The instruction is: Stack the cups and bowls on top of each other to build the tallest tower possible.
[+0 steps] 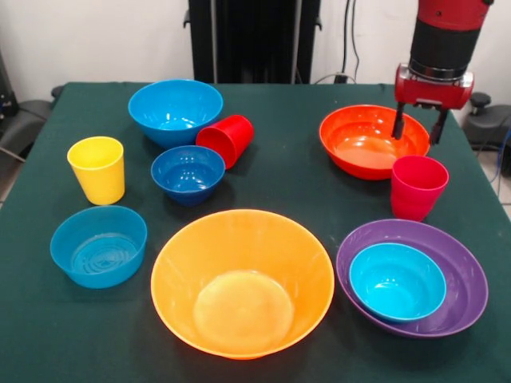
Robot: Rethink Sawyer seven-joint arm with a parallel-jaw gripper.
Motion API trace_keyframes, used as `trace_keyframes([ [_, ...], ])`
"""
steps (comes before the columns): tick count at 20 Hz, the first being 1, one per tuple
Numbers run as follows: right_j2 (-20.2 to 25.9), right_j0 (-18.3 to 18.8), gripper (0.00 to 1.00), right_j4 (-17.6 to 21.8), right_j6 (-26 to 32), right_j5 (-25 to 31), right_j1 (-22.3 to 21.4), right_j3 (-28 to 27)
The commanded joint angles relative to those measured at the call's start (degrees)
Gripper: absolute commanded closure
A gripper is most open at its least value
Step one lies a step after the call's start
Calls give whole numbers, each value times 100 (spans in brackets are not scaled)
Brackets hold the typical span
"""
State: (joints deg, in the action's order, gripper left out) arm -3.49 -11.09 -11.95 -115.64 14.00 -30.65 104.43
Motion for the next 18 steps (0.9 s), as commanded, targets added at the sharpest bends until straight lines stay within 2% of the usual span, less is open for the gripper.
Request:
trace_keyframes([
  [1,317,-380,0,-389,-1465,-146,-32,433],
  [7,275,-634,0,-521,-1718,-94,-128,509],
  [12,523,-351,0,-343,-1634,-440,84,564],
  [18,466,-211,0,-184,-1542,-565,216,488],
])
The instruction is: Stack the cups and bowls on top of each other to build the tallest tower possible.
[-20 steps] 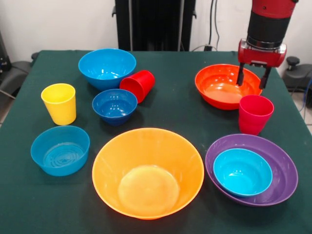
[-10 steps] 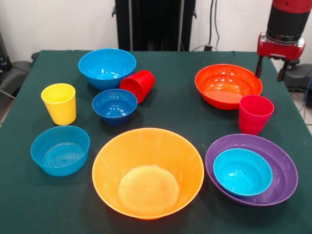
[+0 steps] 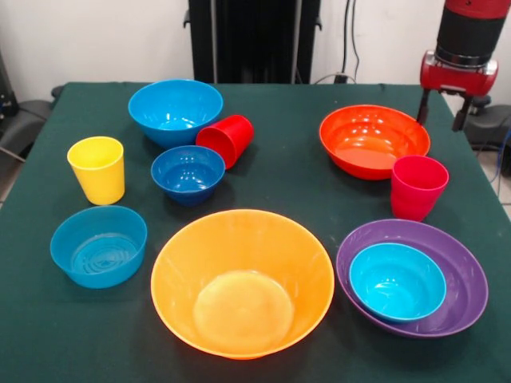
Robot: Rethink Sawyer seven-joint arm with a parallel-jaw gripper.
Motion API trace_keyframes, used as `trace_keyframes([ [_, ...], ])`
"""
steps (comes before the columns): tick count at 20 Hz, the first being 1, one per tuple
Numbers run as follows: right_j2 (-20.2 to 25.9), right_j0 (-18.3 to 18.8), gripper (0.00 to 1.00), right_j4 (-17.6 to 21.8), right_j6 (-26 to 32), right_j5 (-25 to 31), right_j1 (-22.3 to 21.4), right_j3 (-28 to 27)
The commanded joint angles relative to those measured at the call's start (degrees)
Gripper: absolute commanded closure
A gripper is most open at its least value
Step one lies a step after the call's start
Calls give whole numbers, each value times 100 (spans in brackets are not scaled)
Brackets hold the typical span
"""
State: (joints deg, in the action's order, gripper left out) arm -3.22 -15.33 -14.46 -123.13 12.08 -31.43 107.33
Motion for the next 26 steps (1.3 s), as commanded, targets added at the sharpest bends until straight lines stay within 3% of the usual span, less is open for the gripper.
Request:
trace_keyframes([
  [1,445,220,0,66,-795,-395,312,193],
  [26,590,284,0,86,-807,-1148,1044,-30],
])
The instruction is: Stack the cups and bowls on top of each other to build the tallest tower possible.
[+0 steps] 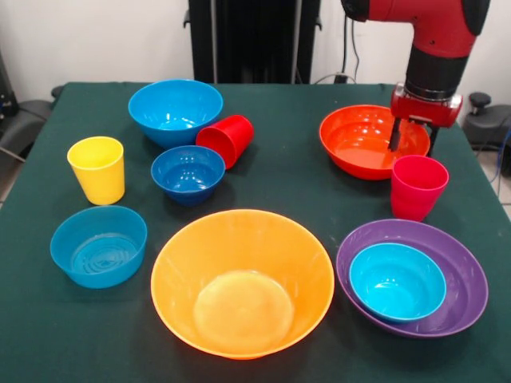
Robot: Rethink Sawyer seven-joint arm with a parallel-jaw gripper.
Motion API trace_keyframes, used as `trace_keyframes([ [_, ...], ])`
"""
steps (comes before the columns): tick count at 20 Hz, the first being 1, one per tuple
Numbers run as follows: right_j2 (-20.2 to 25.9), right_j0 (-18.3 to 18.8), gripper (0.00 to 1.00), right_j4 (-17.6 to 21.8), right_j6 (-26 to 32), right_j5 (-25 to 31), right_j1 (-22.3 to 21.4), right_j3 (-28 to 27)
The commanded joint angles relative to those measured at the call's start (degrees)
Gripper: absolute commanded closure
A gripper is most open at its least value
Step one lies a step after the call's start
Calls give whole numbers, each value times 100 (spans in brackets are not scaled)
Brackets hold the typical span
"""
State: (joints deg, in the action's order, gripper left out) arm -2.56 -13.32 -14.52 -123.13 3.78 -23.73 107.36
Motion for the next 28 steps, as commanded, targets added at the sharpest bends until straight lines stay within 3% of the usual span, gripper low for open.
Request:
trace_keyframes([
  [1,493,51,0,81,-794,-276,276,-46],
  [2,457,21,100,74,-786,-258,273,-63],
  [10,78,-339,100,-123,-886,-85,183,-167],
  [13,-48,-429,100,-264,-998,144,-50,-144],
  [16,-551,-724,100,-287,-958,852,-563,-213],
  [21,-1068,-857,100,-99,-821,2077,-1349,-457],
  [28,-1087,-687,100,57,-625,3054,-1800,-768],
])
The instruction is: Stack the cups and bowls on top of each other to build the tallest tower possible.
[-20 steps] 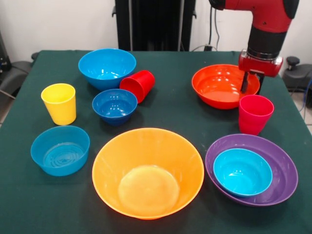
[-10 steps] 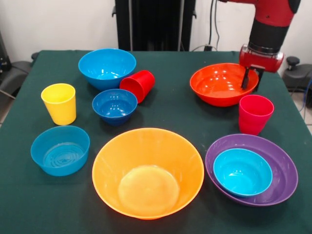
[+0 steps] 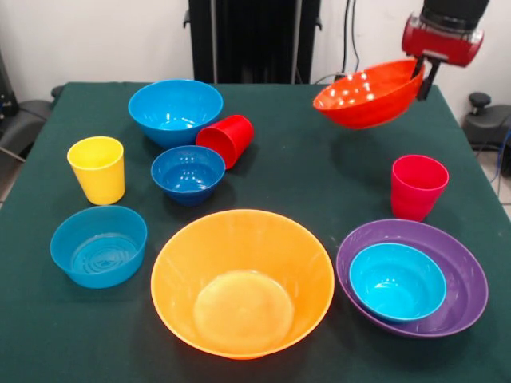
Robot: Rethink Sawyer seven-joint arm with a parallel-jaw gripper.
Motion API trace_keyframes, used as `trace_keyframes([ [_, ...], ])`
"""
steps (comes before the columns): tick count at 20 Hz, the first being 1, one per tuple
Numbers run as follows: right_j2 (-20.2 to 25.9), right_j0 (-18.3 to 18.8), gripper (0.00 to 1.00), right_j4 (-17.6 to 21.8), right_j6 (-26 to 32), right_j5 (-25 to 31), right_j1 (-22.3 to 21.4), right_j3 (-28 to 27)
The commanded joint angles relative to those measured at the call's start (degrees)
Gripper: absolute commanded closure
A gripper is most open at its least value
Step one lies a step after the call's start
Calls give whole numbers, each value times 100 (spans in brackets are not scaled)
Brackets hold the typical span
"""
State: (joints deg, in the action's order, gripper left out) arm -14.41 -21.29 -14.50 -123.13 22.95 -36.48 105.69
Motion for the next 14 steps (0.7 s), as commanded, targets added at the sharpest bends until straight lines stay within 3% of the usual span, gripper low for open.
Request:
trace_keyframes([
  [1,53,92,100,95,-613,1315,-555,-701],
  [7,-49,149,100,296,-456,2267,-639,-1394],
  [14,327,513,100,212,-186,2633,-458,-2008],
])
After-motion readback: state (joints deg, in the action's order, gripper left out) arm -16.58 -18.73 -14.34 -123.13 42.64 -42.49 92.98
